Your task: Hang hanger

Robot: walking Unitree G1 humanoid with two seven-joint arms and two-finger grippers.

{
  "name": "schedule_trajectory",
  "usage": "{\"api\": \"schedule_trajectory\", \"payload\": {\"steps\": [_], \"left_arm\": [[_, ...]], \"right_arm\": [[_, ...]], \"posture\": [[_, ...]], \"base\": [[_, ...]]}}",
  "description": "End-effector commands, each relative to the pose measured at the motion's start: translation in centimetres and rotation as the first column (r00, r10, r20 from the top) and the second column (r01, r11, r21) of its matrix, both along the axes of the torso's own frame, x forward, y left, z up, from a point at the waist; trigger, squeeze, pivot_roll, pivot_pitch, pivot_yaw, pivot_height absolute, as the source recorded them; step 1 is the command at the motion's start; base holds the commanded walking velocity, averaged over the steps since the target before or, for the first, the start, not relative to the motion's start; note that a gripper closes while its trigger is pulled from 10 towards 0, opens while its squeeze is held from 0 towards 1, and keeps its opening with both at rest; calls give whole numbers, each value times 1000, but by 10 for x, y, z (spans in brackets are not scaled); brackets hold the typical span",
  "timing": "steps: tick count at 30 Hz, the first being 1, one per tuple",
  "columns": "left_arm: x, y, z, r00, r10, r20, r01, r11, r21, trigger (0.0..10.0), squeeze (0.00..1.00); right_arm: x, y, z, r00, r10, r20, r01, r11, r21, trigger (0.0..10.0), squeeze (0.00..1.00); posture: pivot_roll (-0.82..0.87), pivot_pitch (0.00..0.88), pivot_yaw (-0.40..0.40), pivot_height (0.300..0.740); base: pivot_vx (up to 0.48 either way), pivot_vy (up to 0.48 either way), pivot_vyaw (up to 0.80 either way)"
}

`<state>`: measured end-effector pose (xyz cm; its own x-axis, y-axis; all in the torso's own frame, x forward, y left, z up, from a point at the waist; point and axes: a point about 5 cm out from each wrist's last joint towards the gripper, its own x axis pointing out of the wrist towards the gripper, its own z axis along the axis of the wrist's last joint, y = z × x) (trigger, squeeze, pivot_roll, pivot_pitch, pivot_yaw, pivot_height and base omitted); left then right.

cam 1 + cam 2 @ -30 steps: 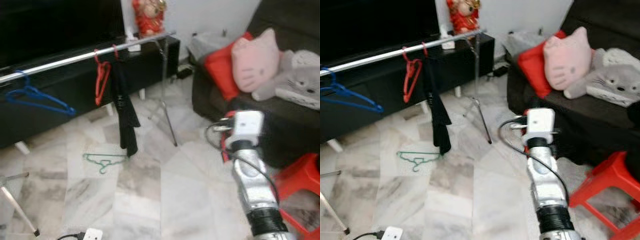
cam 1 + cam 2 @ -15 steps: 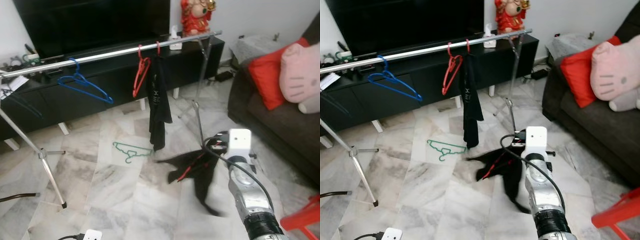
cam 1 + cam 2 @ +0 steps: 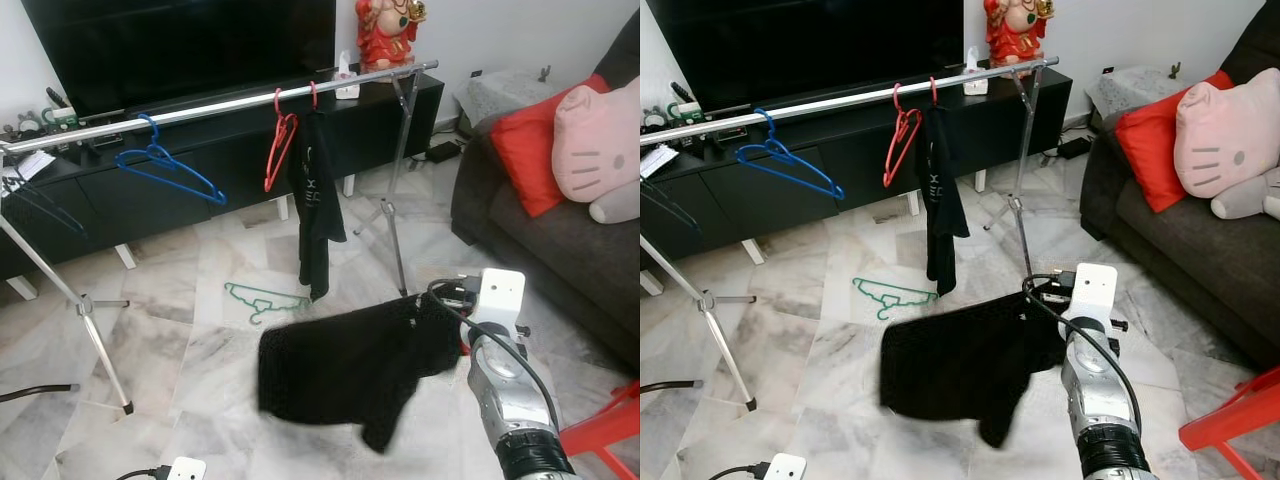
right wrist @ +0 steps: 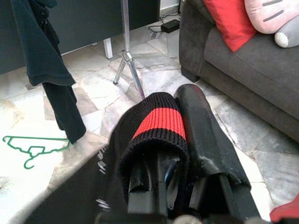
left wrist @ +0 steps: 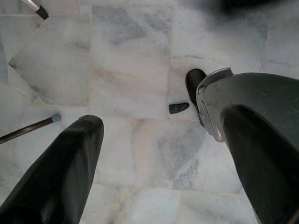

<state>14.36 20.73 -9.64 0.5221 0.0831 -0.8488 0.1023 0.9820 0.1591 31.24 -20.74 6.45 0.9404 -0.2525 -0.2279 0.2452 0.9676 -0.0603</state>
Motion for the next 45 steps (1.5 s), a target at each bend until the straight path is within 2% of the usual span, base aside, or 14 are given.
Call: {"api": "schedule_trajectory", "payload": {"steps": [1,7,16,20,37,45], "left_arm": [[-5,0,-2,1000,12,-19,-12,1000,-11,10000,0],[-6,0,-2,1000,12,-19,-12,1000,-18,10000,0],[-7,-1,-3,1000,6,-23,-7,1000,-19,10000,0],[-7,-1,-3,1000,0,-23,0,1000,-21,10000,0],[-7,-1,-3,1000,-5,-23,4,1000,-19,10000,0],[-7,-2,-3,1000,9,-21,-10,1000,-19,10000,0]], "right_arm": [[5,3,8,999,7,42,-7,1000,3,10000,0],[5,5,7,999,22,37,-22,1000,-4,10000,0],[5,6,8,998,44,44,-42,998,-40,10000,0],[5,8,8,998,43,50,-43,999,-8,10000,0],[6,12,5,996,89,32,-88,996,-28,10000,0],[2,11,-1,997,82,10,-81,996,-24,10000,0]], "posture": [[-80,19,9,740],[-79,12,9,740],[-79,0,5,740],[-82,0,6,740],[-77,0,-1,740],[-75,7,-7,740]], "base": [[0,0,0],[0,0,0],[258,0,89],[277,0,600],[287,0,0],[289,0,407]]}}
